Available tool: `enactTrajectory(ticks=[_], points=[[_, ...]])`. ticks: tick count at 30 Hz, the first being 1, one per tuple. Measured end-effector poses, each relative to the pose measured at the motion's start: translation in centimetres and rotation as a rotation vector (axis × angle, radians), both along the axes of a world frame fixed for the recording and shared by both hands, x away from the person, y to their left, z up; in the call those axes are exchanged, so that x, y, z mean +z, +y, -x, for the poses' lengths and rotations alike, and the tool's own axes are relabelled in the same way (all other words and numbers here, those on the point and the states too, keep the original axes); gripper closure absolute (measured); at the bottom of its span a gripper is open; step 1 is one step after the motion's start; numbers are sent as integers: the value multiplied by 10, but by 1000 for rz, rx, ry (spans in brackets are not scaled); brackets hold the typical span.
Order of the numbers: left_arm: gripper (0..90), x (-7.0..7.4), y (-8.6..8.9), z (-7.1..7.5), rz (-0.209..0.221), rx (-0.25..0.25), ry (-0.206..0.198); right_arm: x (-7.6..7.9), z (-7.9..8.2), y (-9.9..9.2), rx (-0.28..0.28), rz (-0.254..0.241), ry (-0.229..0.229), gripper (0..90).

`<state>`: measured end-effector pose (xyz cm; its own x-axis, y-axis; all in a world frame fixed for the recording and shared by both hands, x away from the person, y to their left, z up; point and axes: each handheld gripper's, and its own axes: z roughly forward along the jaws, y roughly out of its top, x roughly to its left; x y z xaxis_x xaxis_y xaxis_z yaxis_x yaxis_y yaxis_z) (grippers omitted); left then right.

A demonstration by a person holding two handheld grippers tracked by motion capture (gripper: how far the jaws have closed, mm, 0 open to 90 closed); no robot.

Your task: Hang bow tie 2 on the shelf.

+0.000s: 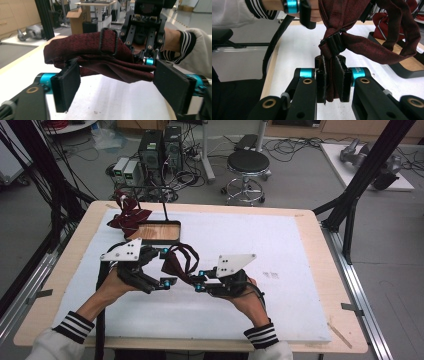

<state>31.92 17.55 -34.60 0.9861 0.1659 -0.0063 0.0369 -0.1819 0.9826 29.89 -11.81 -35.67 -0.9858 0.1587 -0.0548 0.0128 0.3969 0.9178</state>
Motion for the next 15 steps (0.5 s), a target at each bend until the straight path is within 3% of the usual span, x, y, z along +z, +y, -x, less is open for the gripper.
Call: enactTrajectory(ticks=[11,15], points=[[312,0,3,1,14,-25,-12,0,0,5,33,8,-24,810],[384,0,5,2,23,-32,-21,0,1,6,39,12,-14,810]])
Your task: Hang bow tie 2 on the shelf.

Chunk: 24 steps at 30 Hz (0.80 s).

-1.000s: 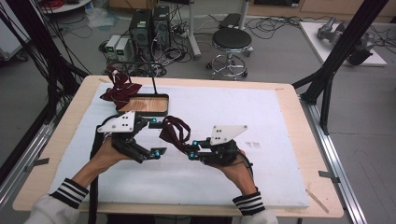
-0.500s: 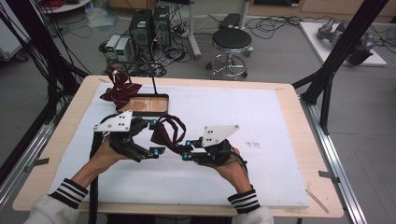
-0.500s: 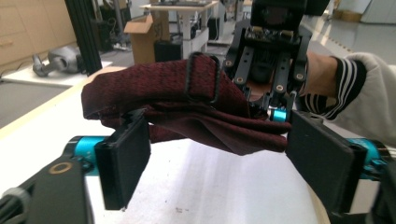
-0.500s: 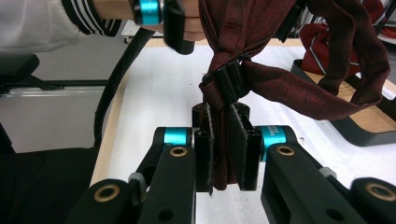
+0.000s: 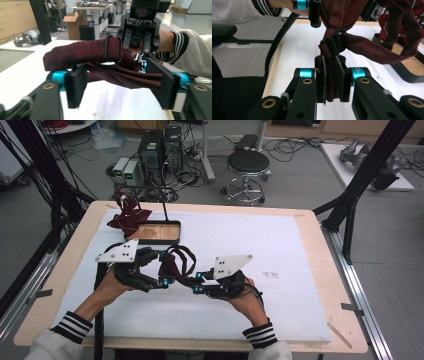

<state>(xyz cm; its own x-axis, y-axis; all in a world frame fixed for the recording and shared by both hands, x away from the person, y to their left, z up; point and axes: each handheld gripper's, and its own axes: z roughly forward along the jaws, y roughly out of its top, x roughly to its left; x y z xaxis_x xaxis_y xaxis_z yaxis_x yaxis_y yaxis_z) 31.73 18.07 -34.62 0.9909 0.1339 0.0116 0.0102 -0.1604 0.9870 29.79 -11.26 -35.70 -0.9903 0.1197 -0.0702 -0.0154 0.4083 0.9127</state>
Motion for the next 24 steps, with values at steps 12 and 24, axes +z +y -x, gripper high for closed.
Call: enactTrajectory(ticks=[12,24], points=[[601,-1,5,3,-6,1,-3,1,-1,-3,-19,-9,14,808],[776,0,6,7,-15,4,-17,0,-1,-1,-29,-14,11,805]])
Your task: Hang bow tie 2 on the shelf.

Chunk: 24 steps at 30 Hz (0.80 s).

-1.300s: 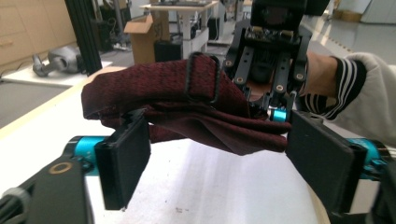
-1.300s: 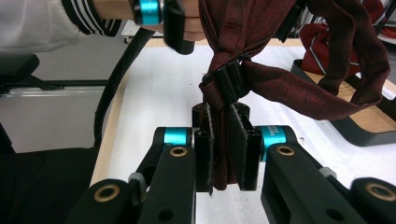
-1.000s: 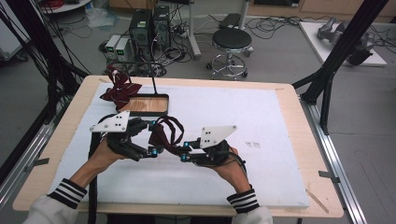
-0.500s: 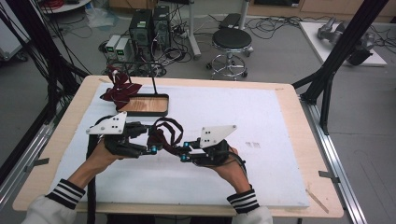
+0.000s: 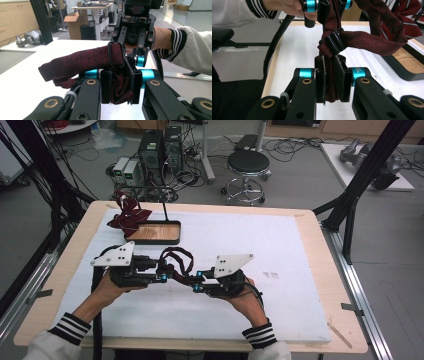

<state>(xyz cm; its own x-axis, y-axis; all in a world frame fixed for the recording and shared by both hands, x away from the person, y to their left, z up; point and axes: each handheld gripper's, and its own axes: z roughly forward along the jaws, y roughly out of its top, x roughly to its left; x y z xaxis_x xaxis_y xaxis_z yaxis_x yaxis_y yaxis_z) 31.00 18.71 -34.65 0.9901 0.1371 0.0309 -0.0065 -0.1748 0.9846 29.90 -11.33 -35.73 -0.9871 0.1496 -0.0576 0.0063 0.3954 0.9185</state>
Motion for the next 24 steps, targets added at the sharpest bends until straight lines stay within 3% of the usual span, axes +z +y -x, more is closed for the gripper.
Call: enactTrajectory(ticks=[6,10,11,13,14,15,17,24], points=[[782,1,0,1,1,9,-4,0,0,0,2,-4,-9,779],[783,1,1,1,8,20,-4,-1,0,1,-7,-13,-11,687],[783,1,1,0,11,22,-7,-2,1,2,-6,-18,-13,535],[783,1,1,0,14,23,-8,-3,1,4,-34,-16,-7,355],[783,1,1,0,14,23,-8,-3,1,4,-34,-16,-7,355],[783,1,2,0,12,26,-9,-4,0,5,-64,-12,-6,223],[783,1,2,0,8,31,-12,-5,1,5,-90,-13,6,126],[783,2,6,-1,6,57,-10,-2,3,-3,-138,-59,-3,109]])
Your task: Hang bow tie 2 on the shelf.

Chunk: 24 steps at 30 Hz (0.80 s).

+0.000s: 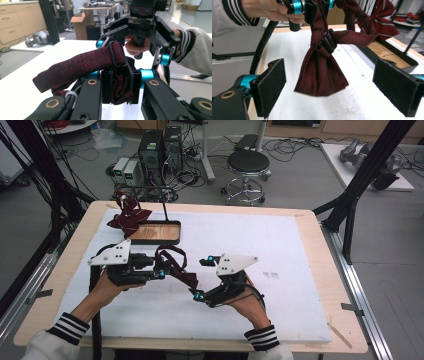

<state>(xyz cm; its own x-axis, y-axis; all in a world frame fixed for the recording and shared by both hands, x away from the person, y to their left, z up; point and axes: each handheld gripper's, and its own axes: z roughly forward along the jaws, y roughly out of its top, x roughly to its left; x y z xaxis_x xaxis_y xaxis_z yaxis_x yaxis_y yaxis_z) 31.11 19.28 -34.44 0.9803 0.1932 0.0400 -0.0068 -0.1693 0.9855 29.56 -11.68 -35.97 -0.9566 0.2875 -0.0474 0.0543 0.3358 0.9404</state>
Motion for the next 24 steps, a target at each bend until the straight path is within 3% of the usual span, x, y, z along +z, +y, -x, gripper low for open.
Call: enactTrajectory(ticks=[14,24], points=[[782,10,20,-8,2,129,-28,-1,13,-42,-165,-71,-43,109],[782,20,40,-19,8,243,-55,-3,27,-83,-327,-151,-96,109]])
